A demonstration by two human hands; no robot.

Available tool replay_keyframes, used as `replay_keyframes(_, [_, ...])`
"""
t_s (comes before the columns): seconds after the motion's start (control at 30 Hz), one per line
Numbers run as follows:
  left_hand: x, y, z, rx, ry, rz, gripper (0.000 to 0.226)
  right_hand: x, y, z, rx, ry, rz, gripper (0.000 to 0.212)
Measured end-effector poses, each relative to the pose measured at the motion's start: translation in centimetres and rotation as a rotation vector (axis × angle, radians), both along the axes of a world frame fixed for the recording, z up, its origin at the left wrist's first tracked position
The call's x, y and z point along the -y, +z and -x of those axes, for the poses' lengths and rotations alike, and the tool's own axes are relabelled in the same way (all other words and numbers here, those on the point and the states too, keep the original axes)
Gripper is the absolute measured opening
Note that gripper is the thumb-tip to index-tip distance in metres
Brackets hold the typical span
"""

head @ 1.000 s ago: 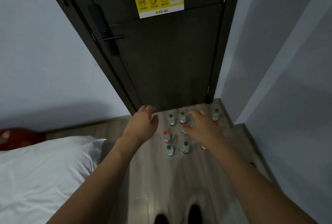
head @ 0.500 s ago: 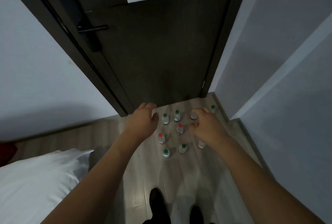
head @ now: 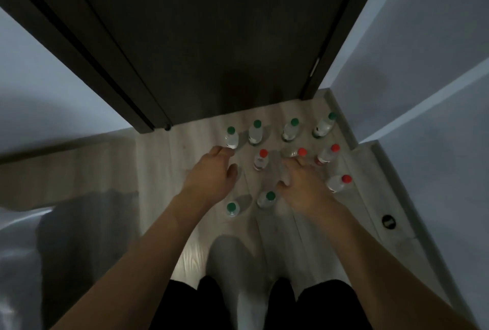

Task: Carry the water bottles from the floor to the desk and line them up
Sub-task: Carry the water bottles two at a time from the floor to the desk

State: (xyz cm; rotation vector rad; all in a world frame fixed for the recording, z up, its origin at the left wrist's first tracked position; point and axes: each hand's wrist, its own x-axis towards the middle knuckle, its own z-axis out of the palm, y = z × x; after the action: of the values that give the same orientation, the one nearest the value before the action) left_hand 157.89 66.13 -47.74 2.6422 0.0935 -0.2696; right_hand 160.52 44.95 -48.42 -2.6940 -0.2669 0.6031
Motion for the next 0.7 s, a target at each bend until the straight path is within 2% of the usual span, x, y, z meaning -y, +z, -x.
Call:
replay_keyframes(0.17, [0.8, -14.3, -0.5, -0.053, -0.066, -0.004, 0.042, -0.1, -14.1, -0.1, -0.072, 0.035, 0.055, 0.059])
replay_keyframes(0.33, [1.3, -26.4, 0.2, -0.201, -0.084, -0.115, 0.055, 0.2, -26.0, -1.1, -0.091, 0.046, 0.129, 0.058])
replay_keyframes(0.53, [1.0, -33.8, 1.0, -0.265, -0.045, -0.254, 0.079, 0.2, -33.6, -1.4, -0.189, 0.006, 0.167, 0.045])
replay_keyframes(0.6, [1.0, -34.7, 1.5, -0.279, -0.05, -0.272, 0.076, 0.4, -34.6, -0.9, -0.213, -0.017, 0.178, 0.039])
replay_keyframes(0.7, [1.0, -35.2, 1.7, -0.283, -0.064, -0.264, 0.061, 0.4, -34.8, -0.6, -0.181, -0.027, 0.19, 0.04])
